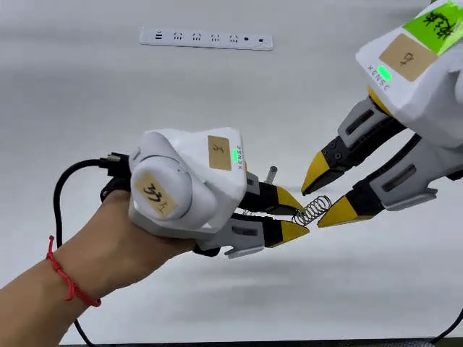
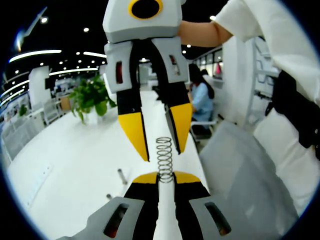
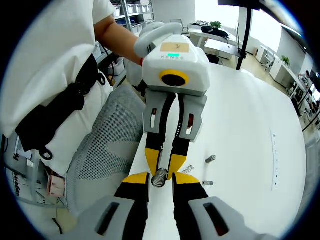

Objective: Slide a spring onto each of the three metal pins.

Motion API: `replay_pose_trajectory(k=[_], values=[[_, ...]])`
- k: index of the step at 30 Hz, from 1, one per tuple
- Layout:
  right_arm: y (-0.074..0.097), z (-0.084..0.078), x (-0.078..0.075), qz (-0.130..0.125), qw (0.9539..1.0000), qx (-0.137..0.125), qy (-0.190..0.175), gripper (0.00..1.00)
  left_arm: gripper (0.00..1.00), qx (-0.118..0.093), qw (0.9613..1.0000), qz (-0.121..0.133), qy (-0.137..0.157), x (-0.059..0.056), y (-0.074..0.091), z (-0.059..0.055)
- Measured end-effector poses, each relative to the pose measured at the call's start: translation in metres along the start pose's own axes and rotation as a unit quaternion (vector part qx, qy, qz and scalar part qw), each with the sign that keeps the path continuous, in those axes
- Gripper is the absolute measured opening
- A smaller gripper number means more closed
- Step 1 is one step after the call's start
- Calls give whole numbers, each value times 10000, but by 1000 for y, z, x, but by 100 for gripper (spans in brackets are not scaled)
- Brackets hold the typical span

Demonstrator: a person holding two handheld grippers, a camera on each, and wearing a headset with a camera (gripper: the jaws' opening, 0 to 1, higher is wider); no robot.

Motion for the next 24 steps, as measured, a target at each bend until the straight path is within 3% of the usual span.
replay_pose_trajectory(k=[24], values=[[0, -14, -8, -5, 9998, 187, -16, 14, 10, 55, 9999, 111, -53, 5, -2, 3]])
Point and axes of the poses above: the centre of the closed fingertips' face, and the gripper's own axes: y roughly backward along the fingers, x roughly to its left, z roughly out of its top, the point moved 2 cm from there along y, roughly backward along the fingers, and after that the axes turned 8 degrees about -y, right-handed, at the moved point
